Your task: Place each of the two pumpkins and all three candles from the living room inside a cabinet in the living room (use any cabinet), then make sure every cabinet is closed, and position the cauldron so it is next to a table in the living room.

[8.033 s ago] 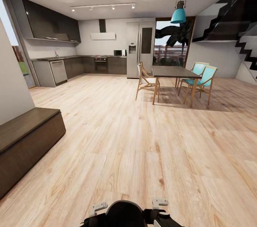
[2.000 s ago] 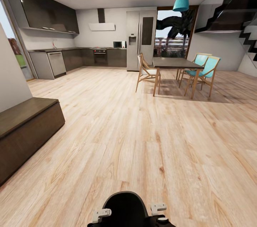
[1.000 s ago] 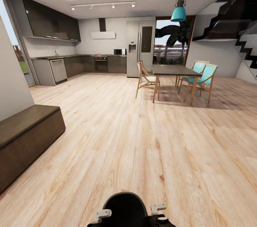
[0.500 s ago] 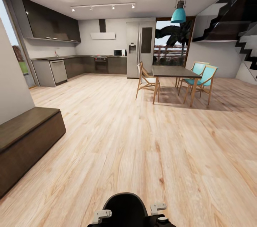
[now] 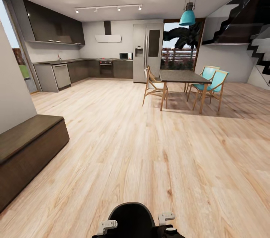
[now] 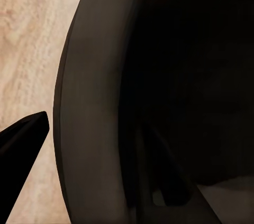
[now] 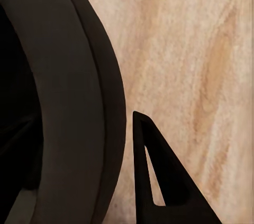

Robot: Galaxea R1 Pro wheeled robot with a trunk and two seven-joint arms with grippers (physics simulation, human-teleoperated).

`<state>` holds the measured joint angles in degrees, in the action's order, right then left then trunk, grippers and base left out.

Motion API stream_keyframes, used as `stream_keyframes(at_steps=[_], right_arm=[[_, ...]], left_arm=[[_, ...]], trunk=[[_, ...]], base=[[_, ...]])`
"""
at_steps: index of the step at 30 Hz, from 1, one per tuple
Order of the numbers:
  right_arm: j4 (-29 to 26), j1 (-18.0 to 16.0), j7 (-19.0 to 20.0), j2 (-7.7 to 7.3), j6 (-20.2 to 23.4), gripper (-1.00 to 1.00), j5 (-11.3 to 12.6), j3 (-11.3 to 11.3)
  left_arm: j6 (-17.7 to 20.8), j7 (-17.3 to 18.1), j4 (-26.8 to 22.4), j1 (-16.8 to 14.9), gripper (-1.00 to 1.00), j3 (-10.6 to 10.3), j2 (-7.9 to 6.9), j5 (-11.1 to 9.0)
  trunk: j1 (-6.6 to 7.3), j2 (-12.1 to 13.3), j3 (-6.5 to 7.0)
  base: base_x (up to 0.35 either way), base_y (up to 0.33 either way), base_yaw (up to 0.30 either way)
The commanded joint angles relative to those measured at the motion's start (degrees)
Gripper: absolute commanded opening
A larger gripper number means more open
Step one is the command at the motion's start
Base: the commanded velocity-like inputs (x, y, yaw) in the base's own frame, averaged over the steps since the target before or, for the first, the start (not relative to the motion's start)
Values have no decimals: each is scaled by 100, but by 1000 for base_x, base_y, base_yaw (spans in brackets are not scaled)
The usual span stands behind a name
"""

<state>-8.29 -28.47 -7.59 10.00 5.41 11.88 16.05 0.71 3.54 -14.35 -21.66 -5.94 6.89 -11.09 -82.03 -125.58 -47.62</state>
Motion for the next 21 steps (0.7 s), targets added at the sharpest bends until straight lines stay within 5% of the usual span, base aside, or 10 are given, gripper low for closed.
stream_keyframes(at_steps=[1,21], right_arm=[[-6,-1,-47,0,30,-100,33,48],[-24,-1,173,0,30,-100,33,48]], left_arm=[[8,-19,-15,-5,-100,-4,-4,-60],[8,-20,-15,-4,-100,-4,-13,-52]], trunk=[[24,39,13],[463,841,372]], base=[[0,0,0],[0,0,0]])
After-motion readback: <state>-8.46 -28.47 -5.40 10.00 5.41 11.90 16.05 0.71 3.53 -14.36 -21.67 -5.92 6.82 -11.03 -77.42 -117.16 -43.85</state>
